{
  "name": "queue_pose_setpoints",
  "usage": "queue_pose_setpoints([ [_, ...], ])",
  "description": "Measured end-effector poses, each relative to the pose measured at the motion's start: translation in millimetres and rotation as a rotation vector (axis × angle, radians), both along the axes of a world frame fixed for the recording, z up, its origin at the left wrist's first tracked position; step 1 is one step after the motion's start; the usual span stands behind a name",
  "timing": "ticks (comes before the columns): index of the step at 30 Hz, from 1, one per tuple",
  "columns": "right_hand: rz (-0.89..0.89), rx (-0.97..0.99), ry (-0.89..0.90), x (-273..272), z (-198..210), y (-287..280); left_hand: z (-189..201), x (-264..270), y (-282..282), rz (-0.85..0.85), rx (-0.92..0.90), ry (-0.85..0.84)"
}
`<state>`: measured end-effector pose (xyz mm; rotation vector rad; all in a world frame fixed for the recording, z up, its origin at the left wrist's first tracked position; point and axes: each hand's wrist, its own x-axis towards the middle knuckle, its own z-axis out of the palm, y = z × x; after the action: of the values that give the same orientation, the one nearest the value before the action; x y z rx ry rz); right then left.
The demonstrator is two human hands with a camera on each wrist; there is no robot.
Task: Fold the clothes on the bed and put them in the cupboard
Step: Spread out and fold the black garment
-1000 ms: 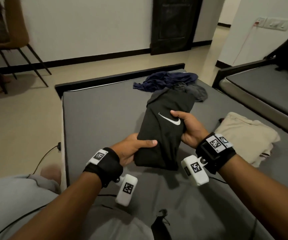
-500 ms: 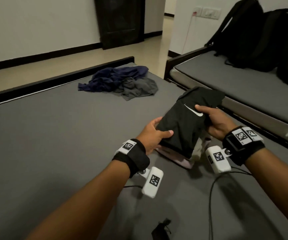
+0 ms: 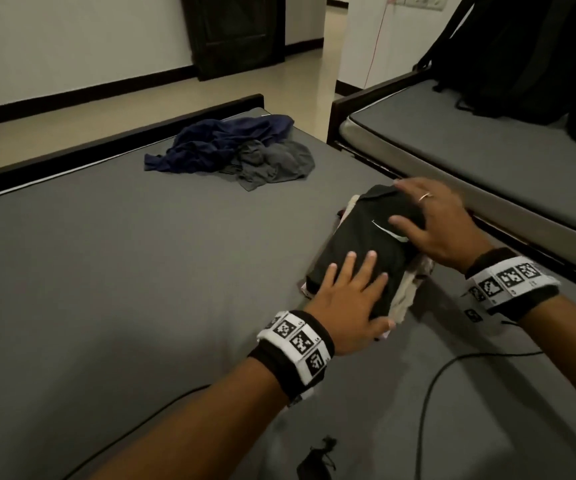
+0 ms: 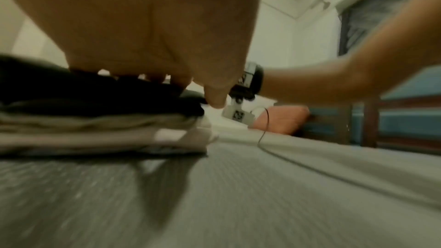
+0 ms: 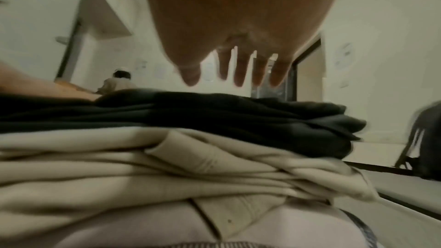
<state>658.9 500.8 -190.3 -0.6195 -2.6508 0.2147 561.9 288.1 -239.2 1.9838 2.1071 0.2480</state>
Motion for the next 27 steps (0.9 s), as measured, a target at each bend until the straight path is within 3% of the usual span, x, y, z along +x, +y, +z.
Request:
queue_pose_setpoints([
  [2,0.220,-0.040,-0.305,-4.8,-10.5,0.8,-14.3,9.2,-4.9,-0.098,-0.018,0.164],
  [5,0.165,-0.133,-0.553,-7.5,-23.7,19.7,-23.7,17.2,-12.1,-0.147,-0.036,0.208],
  [12,-0.020,-0.351,-0.573,-3.6,-18.4,55.4,-16.1,7.2,-26.5,-0.179,-0.110,0.068],
  [17,-0.097,-0.188,-0.601,-15.6,-4.6,48.2,-6.6,3.6,-59.1,0.046,-0.007,-0.201],
  [20,-0.011,-0.096,-0.534,-33.4,6.9,23.9,-5.0,-10.2,-74.4,0.110,0.009,-0.245],
  [27,0.241,-0.073,-0.527,-100.1,37.4,-45.8,29.6,-95.7,-121.3,0.342,0.126,-0.096],
])
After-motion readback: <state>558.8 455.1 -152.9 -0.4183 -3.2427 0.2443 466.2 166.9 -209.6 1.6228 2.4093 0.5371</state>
